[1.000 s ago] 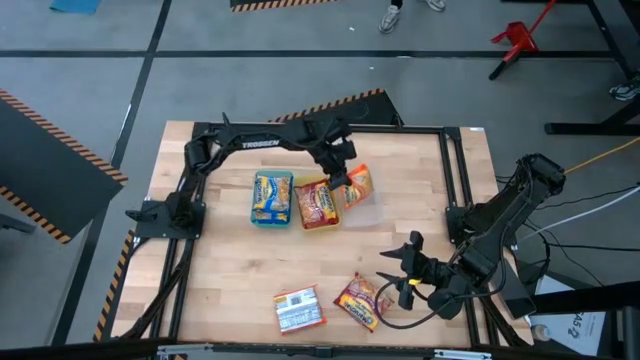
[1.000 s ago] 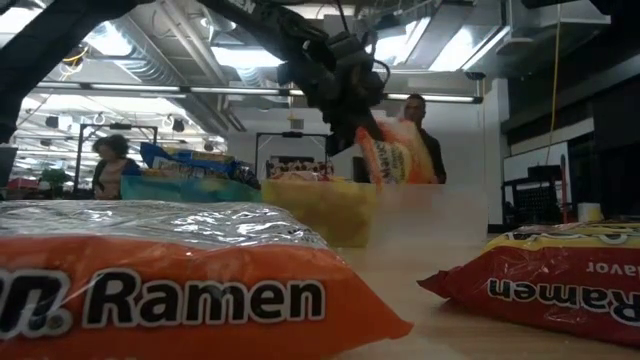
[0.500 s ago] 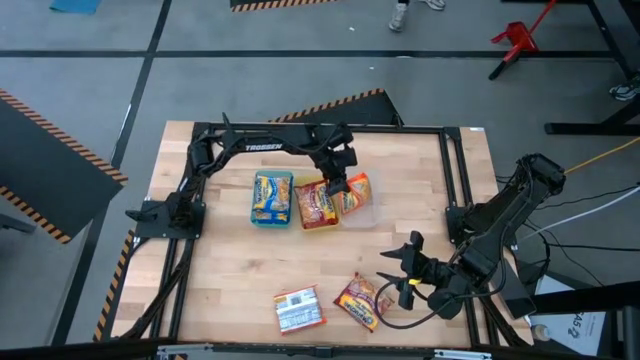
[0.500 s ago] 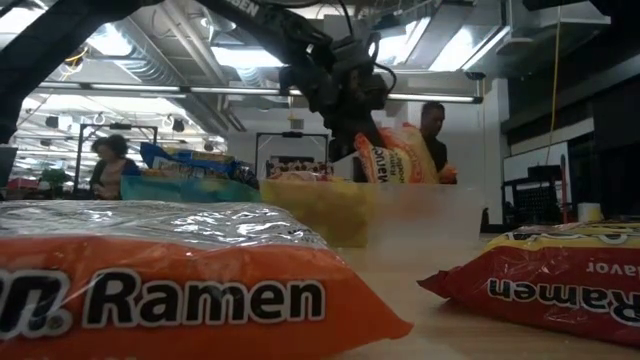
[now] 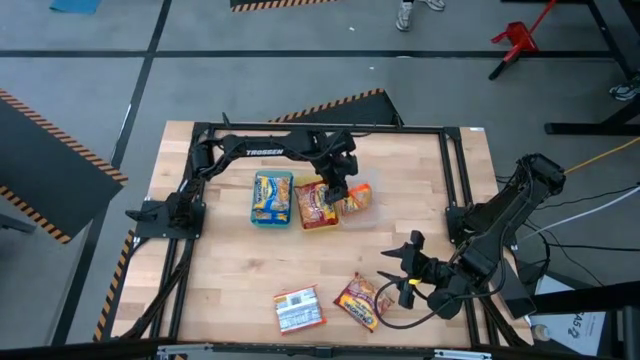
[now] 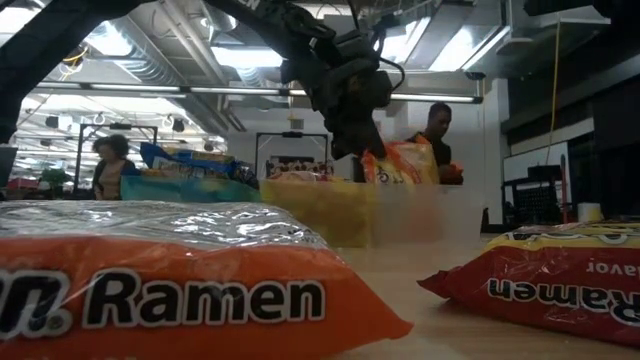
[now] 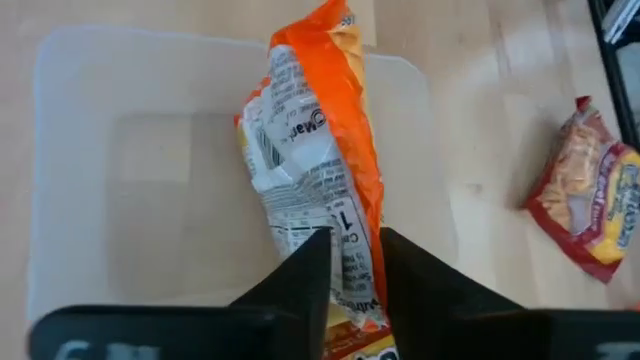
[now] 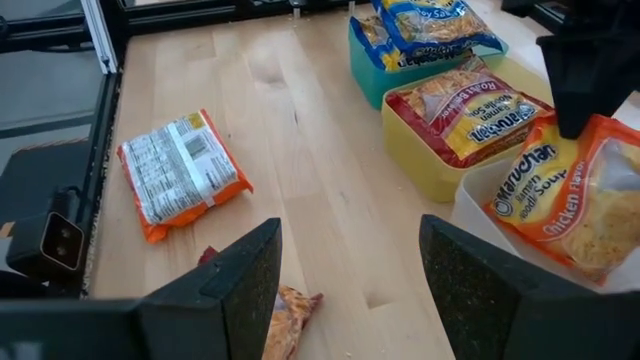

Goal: Sort Maruchan noodles
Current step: Put the orange bag into the white bin

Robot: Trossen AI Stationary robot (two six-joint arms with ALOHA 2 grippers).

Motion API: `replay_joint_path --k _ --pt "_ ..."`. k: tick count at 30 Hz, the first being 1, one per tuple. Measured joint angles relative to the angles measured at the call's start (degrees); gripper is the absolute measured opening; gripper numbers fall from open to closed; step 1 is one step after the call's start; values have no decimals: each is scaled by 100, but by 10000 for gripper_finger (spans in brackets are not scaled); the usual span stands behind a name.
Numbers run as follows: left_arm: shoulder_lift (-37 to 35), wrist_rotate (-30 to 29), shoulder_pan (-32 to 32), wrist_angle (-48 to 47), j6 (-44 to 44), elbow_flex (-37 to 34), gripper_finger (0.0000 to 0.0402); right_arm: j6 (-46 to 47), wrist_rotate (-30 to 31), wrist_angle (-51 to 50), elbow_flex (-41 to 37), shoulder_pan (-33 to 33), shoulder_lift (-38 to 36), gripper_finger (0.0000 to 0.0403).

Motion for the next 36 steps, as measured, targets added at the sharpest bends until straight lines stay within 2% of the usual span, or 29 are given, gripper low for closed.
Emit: replay_joint_path --k 2,7,11,18,22,24,27,31,36 --pt "0 -251 8 1 66 0 98 0 16 -20 0 -2 0 223" --pt "0 -1942 47 -8 75 0 115 0 336 -63 0 -16 0 223" --pt "0 -2409 67 32 114 0 116 113 362 -174 0 -169 0 223" --pt "0 -2048 -7 8 145 0 116 252 555 -595 0 -825 181 223" --pt "-159 -2051 -50 -105 104 4 116 258 906 -1121 -2 -1441 319 223" --pt "-332 -2055 -51 -245 -11 4 116 256 883 -1423 -11 -1802 354 223" --pt "-581 -2050 -51 -281 -125 11 116 98 753 -1349 -117 -2378 411 223" --pt "-994 -2055 -82 -481 -490 9 116 -797 331 -429 -426 -3088 426 223" --pt "-1618 -2022 -286 -591 -801 9 116 -2246 -761 1353 -865 -3867 431 223"
